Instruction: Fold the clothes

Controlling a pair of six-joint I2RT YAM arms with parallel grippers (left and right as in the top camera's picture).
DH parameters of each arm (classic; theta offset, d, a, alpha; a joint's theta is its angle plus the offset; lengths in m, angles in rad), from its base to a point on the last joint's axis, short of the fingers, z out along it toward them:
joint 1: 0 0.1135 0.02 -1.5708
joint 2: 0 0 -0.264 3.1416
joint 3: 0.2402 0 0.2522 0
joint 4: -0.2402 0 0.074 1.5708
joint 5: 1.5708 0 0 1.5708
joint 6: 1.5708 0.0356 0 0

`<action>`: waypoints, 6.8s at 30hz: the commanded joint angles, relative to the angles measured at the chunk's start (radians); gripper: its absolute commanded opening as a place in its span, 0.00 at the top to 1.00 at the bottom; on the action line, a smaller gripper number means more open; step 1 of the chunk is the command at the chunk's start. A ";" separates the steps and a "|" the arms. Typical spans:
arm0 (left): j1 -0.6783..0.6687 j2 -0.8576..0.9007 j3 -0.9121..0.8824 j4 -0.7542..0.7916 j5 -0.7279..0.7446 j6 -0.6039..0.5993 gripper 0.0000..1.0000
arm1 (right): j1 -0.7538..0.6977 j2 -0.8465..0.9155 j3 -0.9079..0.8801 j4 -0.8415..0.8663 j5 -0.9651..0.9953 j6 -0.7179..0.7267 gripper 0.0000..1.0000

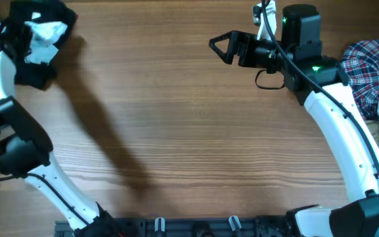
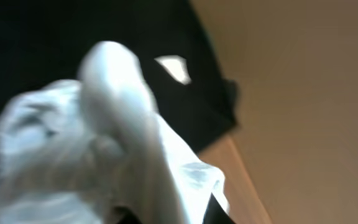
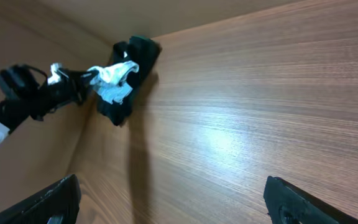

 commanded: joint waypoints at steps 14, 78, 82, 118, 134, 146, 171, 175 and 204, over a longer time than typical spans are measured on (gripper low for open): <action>0.151 0.055 0.005 -0.034 -0.032 0.029 0.89 | -0.002 -0.019 0.001 -0.002 -0.024 0.002 0.05; 0.012 -0.008 0.005 -0.288 -0.058 0.140 0.96 | -0.002 -0.019 0.000 -0.009 -0.047 -0.020 0.05; 0.017 -0.100 0.005 -0.331 -0.066 0.159 0.96 | -0.002 -0.019 0.000 -0.008 -0.046 -0.023 0.05; 0.094 -0.321 0.005 -0.399 -0.136 0.212 0.96 | -0.002 -0.019 0.001 -0.002 -0.046 -0.025 0.05; 0.089 0.008 0.003 -0.342 -0.191 0.208 0.96 | -0.002 -0.019 0.000 -0.001 -0.076 -0.022 0.05; 0.088 -0.106 0.004 -0.401 -0.024 0.238 0.96 | -0.002 -0.019 0.000 0.000 -0.076 -0.023 0.05; 0.076 0.079 0.003 -0.289 -0.169 0.239 0.96 | -0.002 -0.019 0.000 0.019 -0.091 0.003 0.05; 0.076 -0.009 0.003 -0.291 -0.169 0.238 0.96 | -0.002 -0.019 0.000 0.018 -0.091 0.003 0.05; 0.006 0.111 0.003 -0.216 -0.190 0.235 0.96 | -0.002 -0.019 0.001 0.022 -0.121 -0.001 0.05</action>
